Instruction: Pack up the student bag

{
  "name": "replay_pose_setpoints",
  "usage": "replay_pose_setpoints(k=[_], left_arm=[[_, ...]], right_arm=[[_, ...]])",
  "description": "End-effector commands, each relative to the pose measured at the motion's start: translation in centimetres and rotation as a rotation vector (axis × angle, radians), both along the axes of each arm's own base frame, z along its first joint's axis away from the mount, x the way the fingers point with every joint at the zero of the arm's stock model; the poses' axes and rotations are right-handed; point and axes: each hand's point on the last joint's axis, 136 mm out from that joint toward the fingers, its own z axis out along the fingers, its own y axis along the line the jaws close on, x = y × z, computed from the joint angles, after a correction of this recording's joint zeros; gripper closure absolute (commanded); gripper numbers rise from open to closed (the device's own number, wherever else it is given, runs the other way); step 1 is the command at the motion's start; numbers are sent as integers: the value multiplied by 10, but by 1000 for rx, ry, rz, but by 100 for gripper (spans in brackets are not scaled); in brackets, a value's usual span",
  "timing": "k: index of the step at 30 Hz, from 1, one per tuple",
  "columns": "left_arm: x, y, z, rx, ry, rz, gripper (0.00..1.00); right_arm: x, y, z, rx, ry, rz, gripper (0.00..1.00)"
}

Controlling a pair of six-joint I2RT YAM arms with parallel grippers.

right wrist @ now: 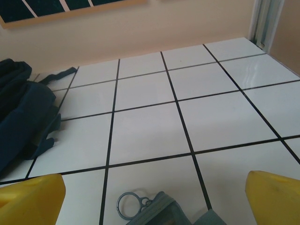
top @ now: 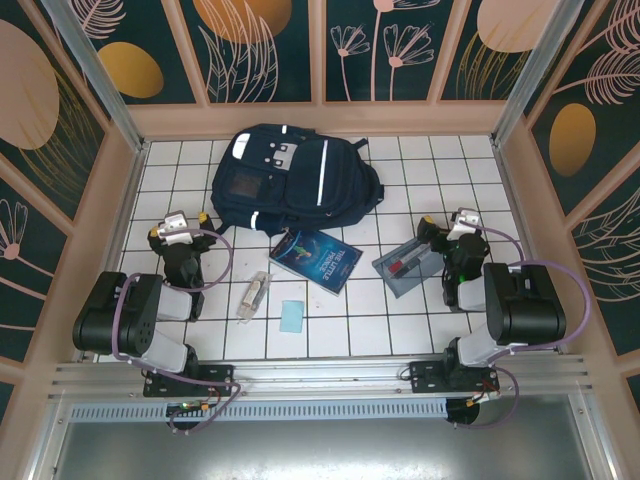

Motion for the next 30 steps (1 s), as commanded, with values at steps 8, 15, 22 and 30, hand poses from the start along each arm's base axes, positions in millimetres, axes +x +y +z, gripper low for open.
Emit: replay_pose_setpoints(k=[8,15,22,30], left_arm=[[13,8,53,-84,-10,62,1],[32,-19,19,-726,139,95,2],[25,-111,-40,-1135,313,-82,5],[27,-162,-59,-1246,388,-94,4]], right_arm=[[22,-20,54,248,106,-181,1],[13,-27,73,540,66,-212,1],[6,14,64,582,139,-18,9],[0,64,37,637,245,136,13]])
